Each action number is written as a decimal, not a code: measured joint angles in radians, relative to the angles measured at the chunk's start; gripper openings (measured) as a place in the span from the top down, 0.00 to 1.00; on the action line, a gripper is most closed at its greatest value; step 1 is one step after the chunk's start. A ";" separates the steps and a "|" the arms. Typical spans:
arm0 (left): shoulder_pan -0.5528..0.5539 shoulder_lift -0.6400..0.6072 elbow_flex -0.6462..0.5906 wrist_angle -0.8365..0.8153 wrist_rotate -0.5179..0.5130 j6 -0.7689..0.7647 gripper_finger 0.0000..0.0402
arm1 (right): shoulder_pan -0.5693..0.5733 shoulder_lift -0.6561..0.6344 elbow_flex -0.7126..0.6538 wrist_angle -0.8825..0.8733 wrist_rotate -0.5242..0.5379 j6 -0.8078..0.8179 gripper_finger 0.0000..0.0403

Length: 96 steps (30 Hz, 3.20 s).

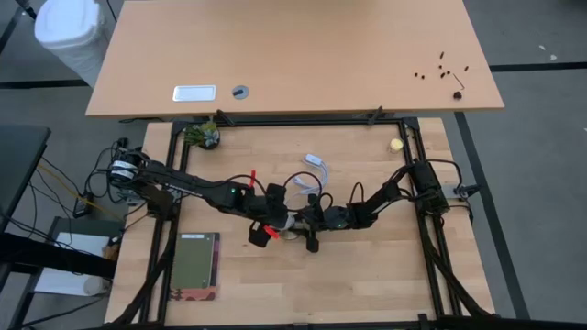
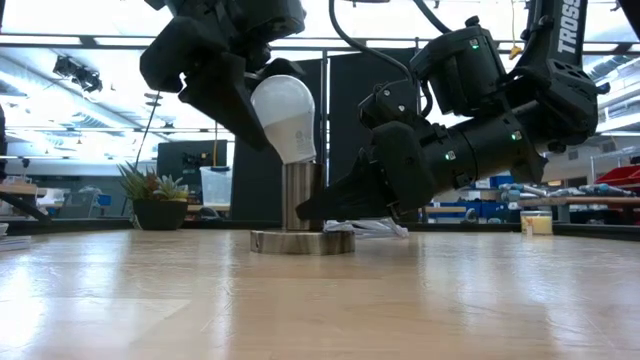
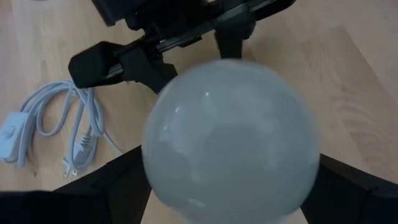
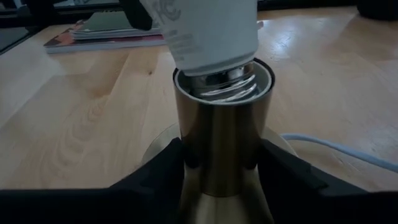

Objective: Screw lightbulb
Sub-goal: Insert the lightbulb into the lamp

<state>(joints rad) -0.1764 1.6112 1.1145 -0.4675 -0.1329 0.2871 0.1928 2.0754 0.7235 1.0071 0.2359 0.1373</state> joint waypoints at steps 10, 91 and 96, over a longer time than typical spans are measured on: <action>0.000 0.000 0.000 0.001 -0.028 -0.011 0.15 | -0.001 0.002 0.004 -0.002 -0.025 0.024 0.10; 0.015 0.067 0.148 -0.107 0.030 0.388 0.29 | -0.012 0.000 0.068 -0.096 -0.021 0.046 0.51; 0.020 0.079 0.155 -0.109 0.079 0.263 0.29 | -0.011 0.000 0.068 -0.097 -0.013 0.035 0.51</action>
<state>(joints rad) -0.1562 1.6902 1.2692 -0.5761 -0.0543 0.5498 0.1818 2.0757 0.7914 0.9100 0.2229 0.1720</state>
